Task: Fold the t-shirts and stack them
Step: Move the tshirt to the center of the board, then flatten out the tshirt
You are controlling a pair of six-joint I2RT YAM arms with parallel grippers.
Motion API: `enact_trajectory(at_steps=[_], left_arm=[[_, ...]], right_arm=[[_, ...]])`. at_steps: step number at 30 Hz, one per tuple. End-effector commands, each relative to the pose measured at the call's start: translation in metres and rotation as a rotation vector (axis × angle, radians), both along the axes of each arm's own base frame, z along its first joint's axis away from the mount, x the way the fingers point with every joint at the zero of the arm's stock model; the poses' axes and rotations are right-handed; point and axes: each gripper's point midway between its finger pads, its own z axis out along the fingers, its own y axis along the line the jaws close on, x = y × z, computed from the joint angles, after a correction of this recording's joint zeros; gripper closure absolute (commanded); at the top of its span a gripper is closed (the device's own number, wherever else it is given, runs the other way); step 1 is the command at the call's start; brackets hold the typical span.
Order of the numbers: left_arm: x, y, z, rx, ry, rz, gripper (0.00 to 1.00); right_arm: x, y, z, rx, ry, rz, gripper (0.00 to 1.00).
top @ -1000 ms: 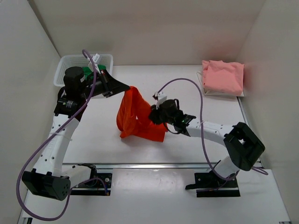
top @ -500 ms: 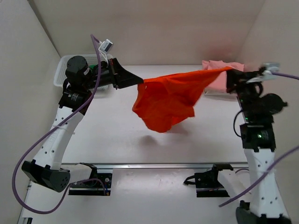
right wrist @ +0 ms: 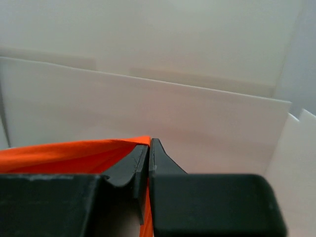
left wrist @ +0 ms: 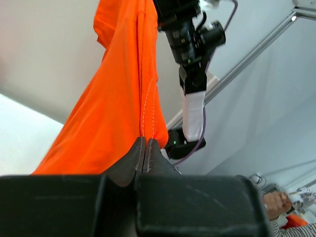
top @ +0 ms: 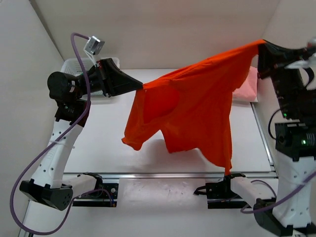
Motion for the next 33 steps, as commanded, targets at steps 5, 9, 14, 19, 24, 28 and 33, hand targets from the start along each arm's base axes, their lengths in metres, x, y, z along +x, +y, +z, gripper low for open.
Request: enact_trajectory(at_steps=[5,9,14,19,24,28,33], left_arm=[[0.058,0.025,-0.074,0.008,0.162,0.166,1.00],[0.223,0.100,-0.200,0.130,0.412,0.629,0.94],[0.247,0.144,-0.190,0.127,0.374,0.790,0.65],[0.207,0.123,-0.234,0.324,0.433,0.826,0.44],[0.129,0.053,-0.322,0.551,0.525,0.624,0.44],[0.063,0.012,-0.406,0.734,0.617,0.516,0.56],[0.039,0.011,-0.463,0.811,0.681,0.519,0.49]], right_arm=[[0.155,0.029,-0.038,-0.110,0.143,-0.051,1.00],[0.346,0.120,-0.174,-0.116,0.371,0.044,0.99],[0.367,0.090,-0.234,-0.086,0.520,-0.222,0.47],[0.314,0.032,-0.278,-0.059,0.729,-0.388,0.39],[0.224,0.016,-0.356,0.012,0.995,-0.336,0.46],[0.153,0.036,-0.432,0.071,1.218,-0.232,0.51],[0.095,0.061,-0.486,0.118,1.312,-0.175,0.51]])
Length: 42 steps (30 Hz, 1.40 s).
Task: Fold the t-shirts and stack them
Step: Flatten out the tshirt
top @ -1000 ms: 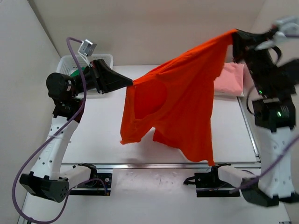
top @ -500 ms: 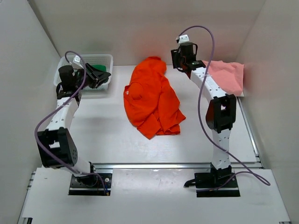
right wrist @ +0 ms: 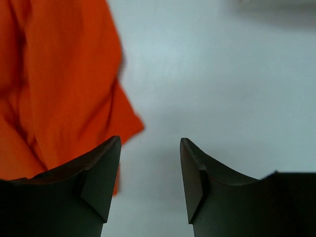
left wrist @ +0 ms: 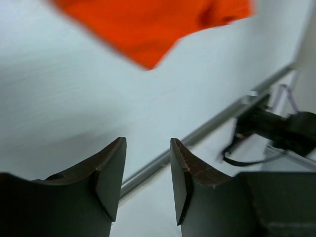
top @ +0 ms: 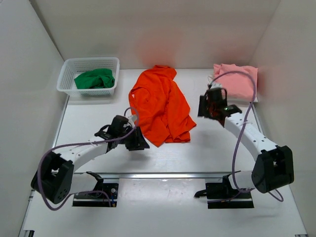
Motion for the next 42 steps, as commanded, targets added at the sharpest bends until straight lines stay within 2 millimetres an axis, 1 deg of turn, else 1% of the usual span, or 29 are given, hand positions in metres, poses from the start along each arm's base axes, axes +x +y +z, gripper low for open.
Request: enact_trajectory(at_steps=[1,4,7,8,10,11,12,13,15,18,19,20,21,22,24,26,27,29,31,33,34,35,36,37,38,39,40,41,42], left_arm=[[0.013,0.008,-0.021,0.069,-0.035,0.083,0.48],[0.020,0.000,-0.028,0.069,-0.037,0.105,0.46],[0.028,-0.009,-0.036,0.103,-0.039,0.127,0.36],[0.033,-0.014,-0.034,0.103,-0.051,0.131,0.35],[0.032,-0.023,-0.049,0.130,-0.010,0.123,0.31],[0.033,-0.031,-0.047,0.125,-0.010,0.113,0.31],[0.031,-0.031,-0.061,0.166,0.007,0.112,0.30],[0.035,-0.039,-0.065,0.165,0.016,0.124,0.29],[0.032,-0.040,-0.077,0.189,0.037,0.136,0.28],[0.037,-0.044,-0.085,0.196,0.030,0.178,0.29],[0.042,-0.042,-0.087,0.212,0.023,0.203,0.36],[0.042,-0.042,-0.088,0.225,0.014,0.203,0.53],[0.046,-0.038,-0.088,0.233,0.003,0.226,0.64],[0.050,-0.030,-0.083,0.237,-0.004,0.254,1.00],[0.056,-0.016,-0.077,0.232,-0.014,0.287,1.00],[0.063,-0.002,-0.042,0.192,-0.072,0.324,1.00],[0.066,0.009,-0.035,0.206,-0.081,0.347,1.00],[0.077,0.020,0.010,0.135,-0.167,0.386,1.00],[0.081,0.030,0.038,0.092,-0.203,0.406,1.00],[0.086,0.041,0.061,0.062,-0.228,0.424,1.00],[0.088,0.041,0.075,0.034,-0.251,0.426,1.00],[0.086,0.047,0.080,0.027,-0.255,0.426,1.00],[0.088,0.050,0.089,0.022,-0.267,0.425,1.00],[0.088,0.053,0.094,0.020,-0.271,0.425,1.00],[0.094,0.066,0.110,0.030,-0.302,0.447,1.00],[0.096,0.070,0.114,0.035,-0.309,0.457,1.00],[0.097,0.073,0.123,0.035,-0.328,0.457,1.00],[0.099,0.088,0.130,0.045,-0.344,0.498,1.00],[0.099,0.095,0.136,0.046,-0.353,0.511,1.00]], right_arm=[[-0.045,0.027,-0.056,0.121,0.143,0.002,0.51],[-0.065,0.031,-0.076,0.143,0.180,0.005,0.51],[-0.073,0.032,-0.083,0.176,0.187,0.008,0.51],[-0.074,0.030,-0.084,0.183,0.184,0.006,0.50],[-0.074,0.027,-0.084,0.191,0.181,-0.002,0.51],[-0.075,0.023,-0.085,0.188,0.183,-0.015,0.50],[-0.074,0.022,-0.084,0.192,0.185,-0.014,0.50],[-0.075,0.020,-0.082,0.192,0.181,-0.019,0.50],[-0.074,0.018,-0.079,0.196,0.165,-0.021,0.50],[-0.077,0.014,-0.083,0.203,0.171,-0.026,0.49],[-0.079,0.015,-0.086,0.201,0.176,-0.020,0.48],[-0.084,0.012,-0.093,0.192,0.197,-0.026,0.48],[-0.086,0.016,-0.096,0.193,0.207,-0.013,0.46],[-0.088,0.019,-0.099,0.189,0.215,0.002,0.44],[-0.092,0.030,-0.104,0.196,0.228,0.030,0.40],[-0.092,0.044,-0.106,0.209,0.223,0.068,0.37],[-0.094,0.057,-0.110,0.223,0.232,0.101,0.36],[-0.094,0.075,-0.116,0.248,0.232,0.127,0.34],[-0.085,0.092,-0.121,0.273,0.217,0.161,0.31],[-0.084,0.105,-0.142,0.266,0.278,0.190,0.30],[-0.081,0.114,-0.147,0.250,0.298,0.215,0.35],[-0.075,0.121,-0.144,0.243,0.296,0.246,0.60],[-0.070,0.124,-0.143,0.233,0.305,0.259,0.73],[-0.069,0.121,-0.141,0.225,0.314,0.256,0.93],[-0.063,0.112,-0.128,0.225,0.287,0.244,1.00],[-0.062,0.113,-0.118,0.235,0.260,0.248,1.00],[-0.052,0.099,-0.098,0.268,0.212,0.224,1.00],[-0.043,0.079,-0.093,0.285,0.199,0.169,1.00],[-0.032,0.057,-0.073,0.303,0.143,0.139,1.00]])
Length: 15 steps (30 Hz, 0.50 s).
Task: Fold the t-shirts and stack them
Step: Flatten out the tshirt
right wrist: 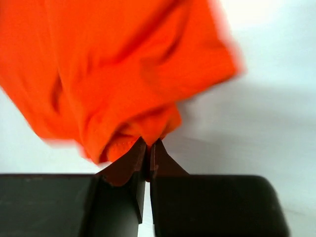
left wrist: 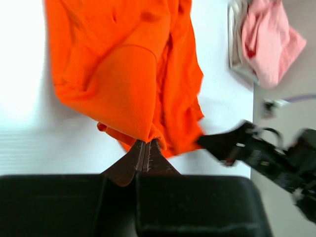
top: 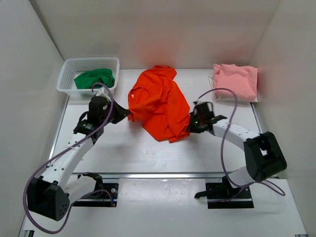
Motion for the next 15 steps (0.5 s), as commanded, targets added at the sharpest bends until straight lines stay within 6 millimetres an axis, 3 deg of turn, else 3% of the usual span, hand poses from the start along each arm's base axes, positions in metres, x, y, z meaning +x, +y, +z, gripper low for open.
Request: enact_trajectory(at_steps=[1,3,6,7,8,11,12,15], left_arm=[[-0.004,0.028,0.031,0.042,-0.051,0.031,1.00],[-0.003,0.047,0.047,0.061,-0.087,0.098,1.00],[-0.004,0.058,0.059,0.081,-0.119,0.134,1.00],[-0.005,0.057,0.061,0.075,-0.122,0.128,1.00],[-0.005,0.058,0.060,0.075,-0.117,0.133,1.00],[-0.006,0.060,0.057,0.085,-0.111,0.134,1.00],[-0.008,0.060,0.058,0.084,-0.116,0.130,1.00],[-0.008,0.062,0.051,0.081,-0.104,0.131,1.00]], right_arm=[[0.043,-0.058,0.067,0.053,-0.165,-0.139,1.00],[0.061,-0.111,0.086,-0.018,-0.217,-0.234,1.00],[0.071,-0.160,0.085,-0.042,-0.154,-0.305,1.00],[0.074,-0.166,0.075,-0.042,-0.108,-0.313,0.95],[0.076,-0.178,0.077,-0.078,-0.085,-0.331,0.82],[0.072,-0.184,0.066,-0.182,-0.030,-0.353,0.57],[0.067,-0.175,0.061,-0.176,-0.018,-0.340,0.54],[0.057,-0.176,0.051,-0.190,-0.008,-0.382,0.47]])
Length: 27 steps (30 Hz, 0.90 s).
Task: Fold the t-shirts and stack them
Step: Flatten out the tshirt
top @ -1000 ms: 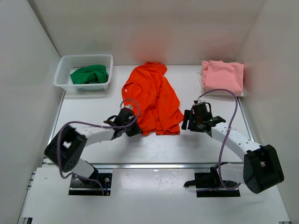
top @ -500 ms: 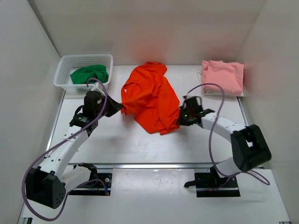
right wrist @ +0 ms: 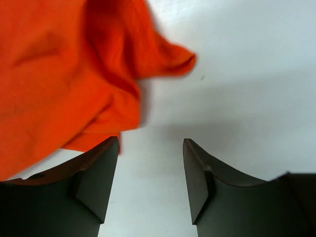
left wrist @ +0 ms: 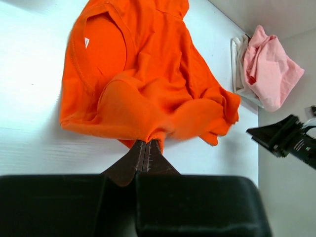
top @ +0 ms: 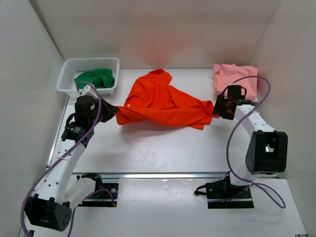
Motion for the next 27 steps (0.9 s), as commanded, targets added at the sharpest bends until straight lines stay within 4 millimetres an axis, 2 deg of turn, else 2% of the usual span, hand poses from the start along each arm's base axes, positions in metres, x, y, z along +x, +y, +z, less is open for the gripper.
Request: enact_trajectory(at_steps=[1,3,4,5,7,8,9,13,15,20,22,24,25,26,27], left_arm=[[-0.003,0.006,0.001,0.018,-0.010,0.006,1.00],[-0.003,0.002,0.000,0.019,-0.012,-0.011,1.00],[-0.006,0.000,-0.006,0.014,-0.001,-0.016,1.00],[-0.004,-0.001,-0.010,0.008,0.002,-0.016,1.00],[-0.005,-0.002,-0.012,-0.004,0.002,-0.021,1.00],[-0.006,-0.002,-0.017,-0.004,0.015,-0.022,1.00],[-0.008,-0.003,-0.020,-0.003,0.017,-0.034,1.00],[-0.007,-0.003,-0.019,-0.011,0.012,-0.031,1.00],[-0.008,-0.001,-0.019,-0.011,0.007,-0.020,1.00],[-0.010,0.001,-0.020,-0.009,0.004,-0.016,1.00],[-0.010,-0.001,-0.020,-0.017,0.003,-0.019,1.00],[-0.011,-0.001,-0.023,-0.024,0.008,-0.019,1.00],[-0.012,-0.001,-0.021,-0.027,0.000,-0.018,1.00],[-0.013,-0.001,-0.023,-0.029,0.005,-0.017,1.00],[-0.013,-0.002,-0.022,-0.029,0.003,-0.022,1.00]], right_arm=[[-0.023,0.002,-0.009,-0.025,0.061,-0.025,0.47],[-0.033,0.015,-0.017,0.024,0.078,-0.039,0.47],[-0.043,0.028,-0.023,0.041,0.092,-0.030,0.48],[-0.049,0.032,-0.027,0.040,0.086,-0.033,0.48],[-0.054,0.062,-0.033,0.082,0.071,-0.010,0.47],[-0.055,0.066,-0.036,0.087,0.064,-0.009,0.48],[-0.056,0.080,-0.038,0.110,0.054,0.008,0.48],[-0.050,0.103,-0.056,0.103,0.093,0.013,0.50],[-0.041,0.108,-0.064,0.092,0.110,-0.001,0.50],[-0.037,0.106,-0.083,0.016,0.191,-0.051,0.48],[-0.043,0.103,-0.092,-0.033,0.242,-0.065,0.46],[-0.045,0.097,-0.099,-0.081,0.277,-0.090,0.40],[-0.048,0.100,-0.105,-0.088,0.307,-0.060,0.41],[-0.050,0.100,-0.110,-0.092,0.328,-0.055,0.63],[-0.055,0.100,-0.112,-0.102,0.356,-0.040,0.99]])
